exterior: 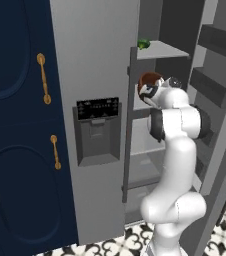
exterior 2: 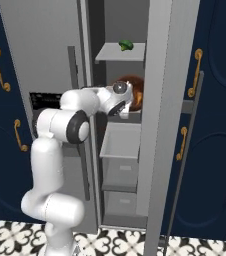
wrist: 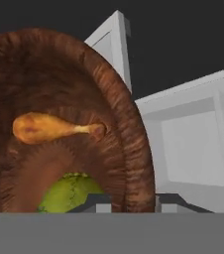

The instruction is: Pick the chicken drumstick and lime from their plates and place them in the bowl. Then put the bowl in the fridge.

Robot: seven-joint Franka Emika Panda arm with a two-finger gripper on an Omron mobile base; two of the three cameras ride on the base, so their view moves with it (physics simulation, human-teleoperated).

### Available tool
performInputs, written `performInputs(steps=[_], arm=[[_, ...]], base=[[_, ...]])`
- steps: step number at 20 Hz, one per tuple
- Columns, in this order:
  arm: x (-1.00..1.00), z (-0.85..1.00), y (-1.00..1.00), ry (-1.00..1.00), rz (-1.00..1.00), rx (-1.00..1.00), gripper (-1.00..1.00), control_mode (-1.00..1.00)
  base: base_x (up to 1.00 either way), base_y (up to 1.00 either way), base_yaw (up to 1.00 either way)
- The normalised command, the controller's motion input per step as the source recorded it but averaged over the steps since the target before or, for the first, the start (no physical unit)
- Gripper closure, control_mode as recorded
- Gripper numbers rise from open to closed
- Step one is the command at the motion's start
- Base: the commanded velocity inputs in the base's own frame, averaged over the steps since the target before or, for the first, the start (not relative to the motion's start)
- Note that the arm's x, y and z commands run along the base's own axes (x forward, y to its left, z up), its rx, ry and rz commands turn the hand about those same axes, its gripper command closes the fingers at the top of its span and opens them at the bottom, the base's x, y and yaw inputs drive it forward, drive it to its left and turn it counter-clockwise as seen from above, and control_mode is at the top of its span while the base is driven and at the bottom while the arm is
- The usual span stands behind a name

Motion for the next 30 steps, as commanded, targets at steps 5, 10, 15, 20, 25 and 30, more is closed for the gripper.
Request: performInputs(steps=[5, 10, 15, 20, 25, 30], arm=[[0.27, -0.05, 0.02, 0.00, 0.00, 0.09, 1.00, -1.00], [0.23, -0.22, 0.02, 0.00, 0.00, 0.02, 1.00, -1.00], [0.46, -0.15, 0.26, 0.00, 0.01, 0.00, 1.00, -1.00], [0.35, -0.22, 0.19, 0.00, 0.01, 0.00, -1.00, -1.00], [0.02, -0.03, 0.00, 0.00, 0.00, 0.00, -1.00, -1.00], [-0.40, 0.39, 0.00, -0.02, 0.00, 0.00, -1.00, -1.00]], base=[[0.00, 0.00, 0.00], [0.00, 0.00, 0.00], [0.00, 0.00, 0.00], [0.00, 0.00, 0.00], [0.00, 0.00, 0.00], [0.00, 0.00, 0.00]])
